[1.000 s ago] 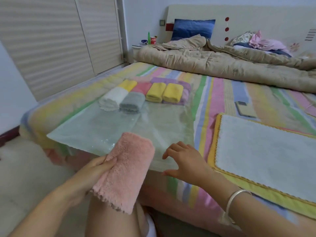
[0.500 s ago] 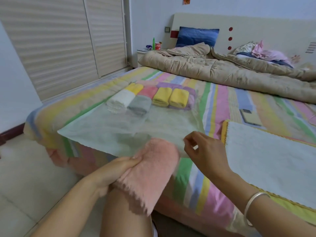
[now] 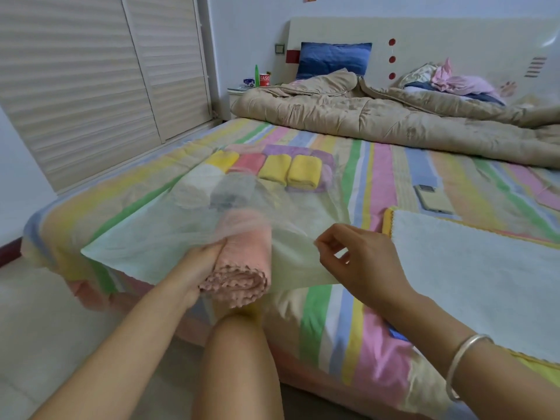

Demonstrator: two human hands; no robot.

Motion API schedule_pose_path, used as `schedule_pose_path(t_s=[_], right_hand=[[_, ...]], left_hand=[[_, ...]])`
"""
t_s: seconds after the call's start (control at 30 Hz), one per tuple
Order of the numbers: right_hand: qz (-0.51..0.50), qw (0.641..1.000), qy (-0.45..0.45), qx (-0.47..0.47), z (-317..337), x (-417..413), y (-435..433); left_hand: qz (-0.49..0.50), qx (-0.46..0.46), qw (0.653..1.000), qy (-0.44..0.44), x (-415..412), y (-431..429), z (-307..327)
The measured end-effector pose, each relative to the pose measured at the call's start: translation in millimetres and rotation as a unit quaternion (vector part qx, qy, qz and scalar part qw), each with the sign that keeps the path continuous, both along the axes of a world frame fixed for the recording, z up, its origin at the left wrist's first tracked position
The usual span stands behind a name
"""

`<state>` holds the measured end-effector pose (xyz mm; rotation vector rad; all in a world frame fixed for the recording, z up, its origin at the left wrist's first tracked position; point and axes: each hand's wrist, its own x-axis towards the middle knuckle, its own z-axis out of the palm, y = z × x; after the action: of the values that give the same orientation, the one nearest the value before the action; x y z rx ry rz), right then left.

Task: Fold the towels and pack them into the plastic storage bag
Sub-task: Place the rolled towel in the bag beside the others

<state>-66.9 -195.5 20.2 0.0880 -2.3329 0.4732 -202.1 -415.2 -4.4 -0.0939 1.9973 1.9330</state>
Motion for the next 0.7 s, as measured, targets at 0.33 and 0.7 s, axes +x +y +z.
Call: schedule_pose_path(t_s=[0.33,0.7], right_hand=[[0.054,0.924,-0.214,-0.311,-1,-39,39],[-0.100,0.952,-0.180,-0.228,-42,-140,92]], left_hand=[[0.134,-0.077,0.988,-0.001,-77,85,-20],[-0.053,-0.131,0.987,0.073,-189,162,-28]])
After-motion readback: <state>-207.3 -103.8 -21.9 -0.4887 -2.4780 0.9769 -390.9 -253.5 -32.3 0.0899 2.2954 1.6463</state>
